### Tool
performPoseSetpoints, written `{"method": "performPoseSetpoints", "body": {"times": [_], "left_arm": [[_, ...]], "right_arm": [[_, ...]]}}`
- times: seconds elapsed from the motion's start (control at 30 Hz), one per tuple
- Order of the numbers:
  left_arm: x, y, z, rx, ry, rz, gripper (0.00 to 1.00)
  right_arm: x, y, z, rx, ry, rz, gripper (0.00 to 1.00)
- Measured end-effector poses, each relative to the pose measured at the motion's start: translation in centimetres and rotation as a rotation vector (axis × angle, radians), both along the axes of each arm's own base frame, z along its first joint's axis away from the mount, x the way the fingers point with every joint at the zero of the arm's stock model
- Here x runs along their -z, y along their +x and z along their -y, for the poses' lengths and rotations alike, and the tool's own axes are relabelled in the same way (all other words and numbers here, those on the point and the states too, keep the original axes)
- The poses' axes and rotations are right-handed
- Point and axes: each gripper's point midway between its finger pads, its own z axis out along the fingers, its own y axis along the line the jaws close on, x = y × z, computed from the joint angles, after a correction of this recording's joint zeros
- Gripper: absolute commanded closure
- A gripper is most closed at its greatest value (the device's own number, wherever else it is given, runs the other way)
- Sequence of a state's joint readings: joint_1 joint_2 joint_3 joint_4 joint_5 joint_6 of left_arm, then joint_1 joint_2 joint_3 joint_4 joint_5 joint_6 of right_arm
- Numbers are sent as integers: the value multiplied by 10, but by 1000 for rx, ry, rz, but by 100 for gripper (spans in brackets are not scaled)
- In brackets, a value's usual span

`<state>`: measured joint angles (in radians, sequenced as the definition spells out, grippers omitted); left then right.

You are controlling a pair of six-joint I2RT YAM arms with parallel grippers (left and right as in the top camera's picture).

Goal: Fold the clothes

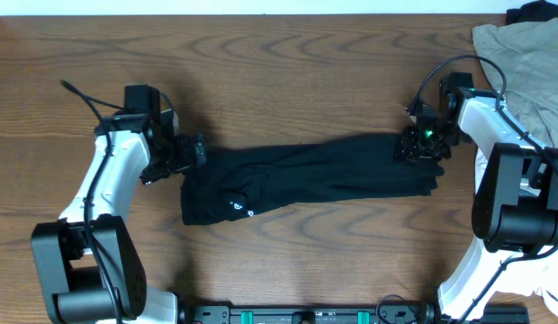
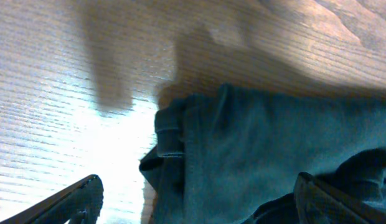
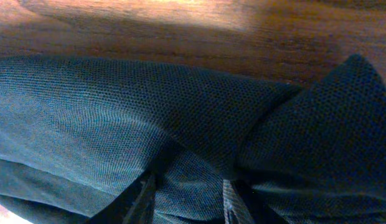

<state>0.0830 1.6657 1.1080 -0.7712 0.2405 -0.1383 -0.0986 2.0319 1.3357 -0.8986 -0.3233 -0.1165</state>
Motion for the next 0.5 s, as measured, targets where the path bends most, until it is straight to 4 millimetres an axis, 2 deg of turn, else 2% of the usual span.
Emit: {"method": "performPoseSetpoints", "body": {"times": [0.2, 0.37, 0.43, 0.5], "left_arm": [[22, -8, 10, 1, -73, -74, 2], [51, -23, 19, -1, -131, -187, 2], [50, -21, 22, 1, -148, -183, 2], [49, -20, 27, -1, -188, -182, 31]], "right_arm": [[0, 0, 0, 0, 0, 0, 65], [0, 0, 0, 0, 0, 0, 65], [0, 0, 0, 0, 0, 0, 65], [0, 0, 0, 0, 0, 0, 65]]}}
